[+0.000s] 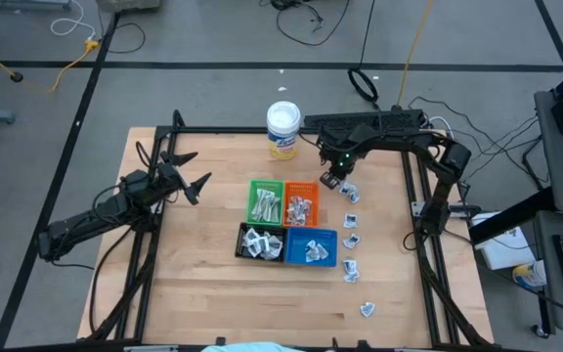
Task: Pick & Place First Aid Supplies
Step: Put the alcohol pad into the blue bin
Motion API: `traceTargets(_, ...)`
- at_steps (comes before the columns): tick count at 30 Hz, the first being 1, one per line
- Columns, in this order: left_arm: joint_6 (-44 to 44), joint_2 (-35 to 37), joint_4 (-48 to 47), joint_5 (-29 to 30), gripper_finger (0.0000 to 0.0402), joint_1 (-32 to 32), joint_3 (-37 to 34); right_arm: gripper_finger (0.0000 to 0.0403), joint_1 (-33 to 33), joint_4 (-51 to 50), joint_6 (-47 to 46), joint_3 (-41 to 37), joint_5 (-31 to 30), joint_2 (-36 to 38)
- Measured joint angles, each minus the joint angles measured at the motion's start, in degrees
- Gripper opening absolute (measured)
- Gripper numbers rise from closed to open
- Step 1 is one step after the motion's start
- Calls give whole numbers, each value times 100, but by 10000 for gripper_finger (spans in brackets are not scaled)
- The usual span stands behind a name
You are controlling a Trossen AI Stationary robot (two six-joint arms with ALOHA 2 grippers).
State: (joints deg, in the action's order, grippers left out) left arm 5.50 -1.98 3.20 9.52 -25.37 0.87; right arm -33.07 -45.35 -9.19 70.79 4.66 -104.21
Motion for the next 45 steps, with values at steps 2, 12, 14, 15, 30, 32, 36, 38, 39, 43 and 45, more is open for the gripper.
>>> traceTargets(2,0,1,0,0,392,-1,2,1,-37,-153,-11,132,-3,120)
traceTargets(12,0,0,0,0,392,0,2,0,-69,-1242,-225,887,-452,462)
traceTargets(14,1,0,0,0,392,-1,2,0,-69,-1416,-381,996,-667,525)
traceTargets(15,0,0,0,0,392,1,2,0,-69,-1487,-472,1037,-796,567)
traceTargets(30,0,0,0,0,392,0,1,0,1531,-1679,-999,1117,-899,741)
traceTargets(32,0,0,0,0,392,-1,1,0,1922,-1677,-1124,1117,-907,737)
traceTargets(36,0,2,0,0,392,-1,2,0,2740,-1656,-1526,1117,-891,737)
traceTargets(38,0,0,0,0,392,-1,2,0,3141,-1612,-1747,1115,-888,737)
traceTargets(39,1,0,0,0,392,-1,2,0,3321,-1575,-1865,1115,-887,737)
traceTargets(43,0,0,0,0,392,1,1,0,3999,-1404,-2350,1112,-886,737)
traceTargets(45,0,0,0,0,392,-1,2,0,4276,-1338,-2552,1112,-886,737)
